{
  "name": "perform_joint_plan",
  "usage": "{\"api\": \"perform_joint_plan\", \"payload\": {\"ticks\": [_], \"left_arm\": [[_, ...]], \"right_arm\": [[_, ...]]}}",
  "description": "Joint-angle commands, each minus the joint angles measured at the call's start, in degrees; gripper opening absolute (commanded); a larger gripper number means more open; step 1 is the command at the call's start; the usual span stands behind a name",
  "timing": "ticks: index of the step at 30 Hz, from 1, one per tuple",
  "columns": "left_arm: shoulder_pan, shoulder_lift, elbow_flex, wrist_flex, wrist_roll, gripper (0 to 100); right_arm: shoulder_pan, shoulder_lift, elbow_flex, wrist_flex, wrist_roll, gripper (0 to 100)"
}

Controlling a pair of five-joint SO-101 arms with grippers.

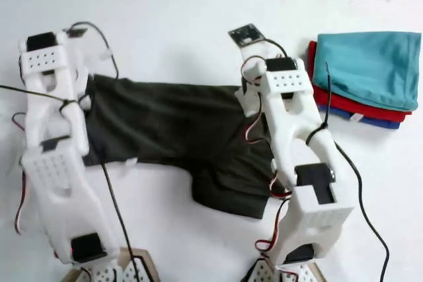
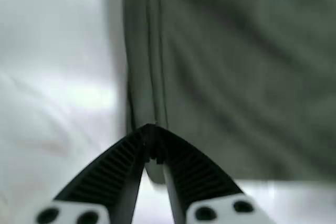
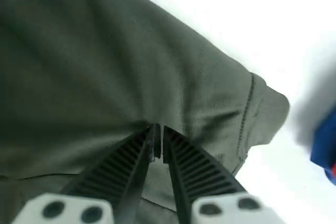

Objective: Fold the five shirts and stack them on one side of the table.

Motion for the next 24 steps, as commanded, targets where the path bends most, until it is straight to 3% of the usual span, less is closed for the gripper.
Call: {"api": "perform_joint_plan", "payload": {"ticks": [1,5,10,20,24], "left_arm": [[0.70,-15.56,19.65,-2.73,-2.29,3],[-0.79,-23.82,35.21,-10.81,-2.99,3],[-2.11,-26.20,45.05,-18.73,-3.08,3],[-6.24,-26.11,46.90,-30.33,-5.80,3],[-5.98,-26.11,45.76,-31.21,-5.80,3]], "right_arm": [[0.40,-4.18,-1.49,1.01,0.00,2.1],[0.40,-3.91,-1.49,1.10,0.00,2.1],[0.40,-3.74,-1.41,0.75,0.00,2.1],[0.40,-3.74,-1.41,0.84,0.00,2.1],[0.40,-3.65,-1.32,0.84,0.00,2.1]]}}
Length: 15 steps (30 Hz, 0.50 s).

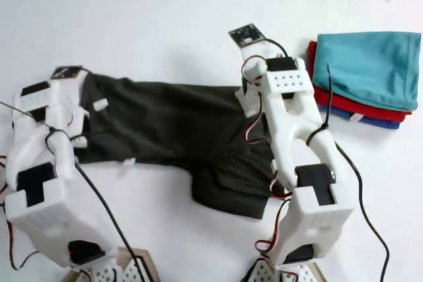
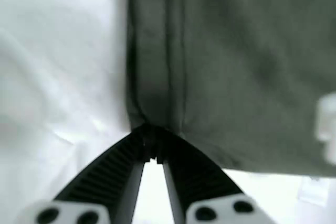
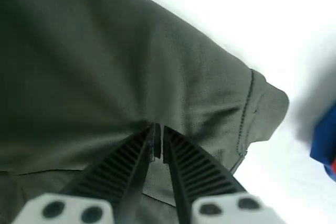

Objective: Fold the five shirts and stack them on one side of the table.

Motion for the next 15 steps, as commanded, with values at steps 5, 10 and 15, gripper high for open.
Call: {"api": "perform_joint_plan", "payload": {"ticks": [5,10,15], "left_arm": [[-0.44,-3.16,-2.42,-1.76,-0.53,3],[-0.70,-3.16,-1.80,-2.02,-0.88,3],[-1.76,-1.85,-0.31,-1.58,-0.97,3]], "right_arm": [[0.40,-3.47,-1.32,0.57,0.00,2.2],[-1.27,-5.67,-2.90,1.36,-0.44,8.7],[-0.66,-7.25,-3.08,-2.95,-0.53,9.0]]}}
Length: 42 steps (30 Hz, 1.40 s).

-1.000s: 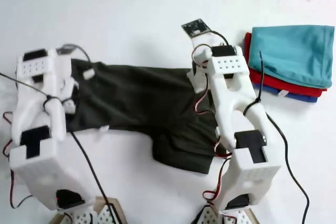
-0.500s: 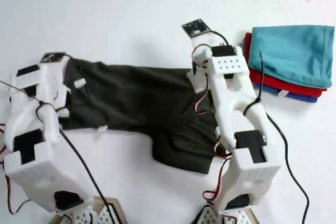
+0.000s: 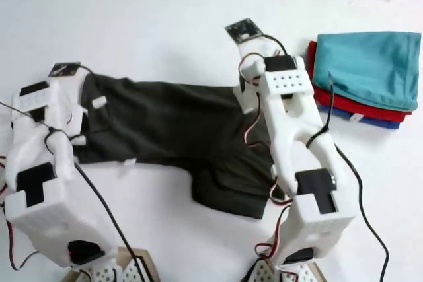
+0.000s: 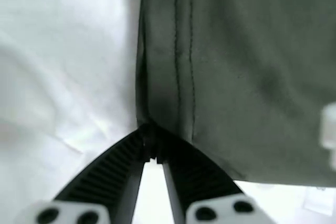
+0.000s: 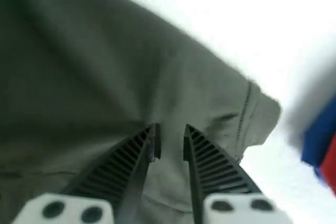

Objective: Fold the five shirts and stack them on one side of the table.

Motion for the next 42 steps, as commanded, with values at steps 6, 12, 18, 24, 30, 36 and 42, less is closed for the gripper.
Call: {"api": "perform_joint_plan", "payload": {"ticks": [6,12,18,24,30,36,42], "left_arm": [[-2.64,1.49,-0.66,-1.05,-0.53,3],[-2.37,1.93,-0.66,-0.97,-0.53,3],[-2.99,1.93,-0.66,-0.97,-4.57,3],[-5.19,2.11,-4.00,-0.79,-4.92,3],[-4.57,1.93,-8.40,5.36,-4.75,3],[-3.25,1.58,-15.43,16.18,-4.40,3],[-3.34,1.58,-16.57,26.37,-4.84,4]], "right_arm": [[0.22,0.92,-1.05,-8.13,-7.82,1.9],[0.84,12.97,-5.27,-12.88,-8.62,1.9],[5.93,22.20,-13.27,-12.79,-8.62,1.9],[7.60,24.04,-14.68,-10.24,-8.09,1.9],[5.41,14.64,-14.68,-2.07,-7.91,1.9],[0.92,2.42,-14.33,5.76,-1.93,2.2],[-0.92,-4.62,-14.33,10.59,-1.23,7.7]]}}
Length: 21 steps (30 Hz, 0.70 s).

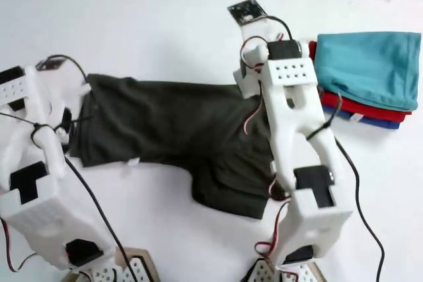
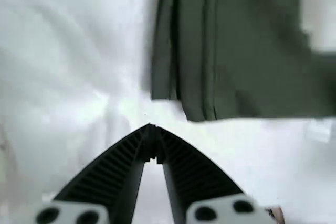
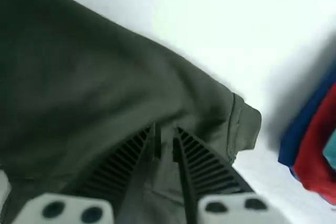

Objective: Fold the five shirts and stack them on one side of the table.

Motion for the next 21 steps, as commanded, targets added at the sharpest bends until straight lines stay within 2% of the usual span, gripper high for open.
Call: {"api": "perform_joint_plan", "payload": {"ticks": [1,6,14,21], "left_arm": [[0.44,-0.79,-1.98,4.57,-0.18,5],[0.44,-0.62,-0.66,3.78,-0.26,14],[1.85,-0.35,12.70,-10.81,0.35,14],[2.99,-0.26,16.40,-15.47,2.37,13]], "right_arm": [[-0.75,-6.37,-1.32,1.27,0.44,7.7],[-1.54,-7.08,-1.32,1.27,0.44,7.7],[-1.89,-6.99,-1.32,1.27,0.44,7.7],[-1.89,-6.90,-1.23,1.27,0.35,7.7]]}}
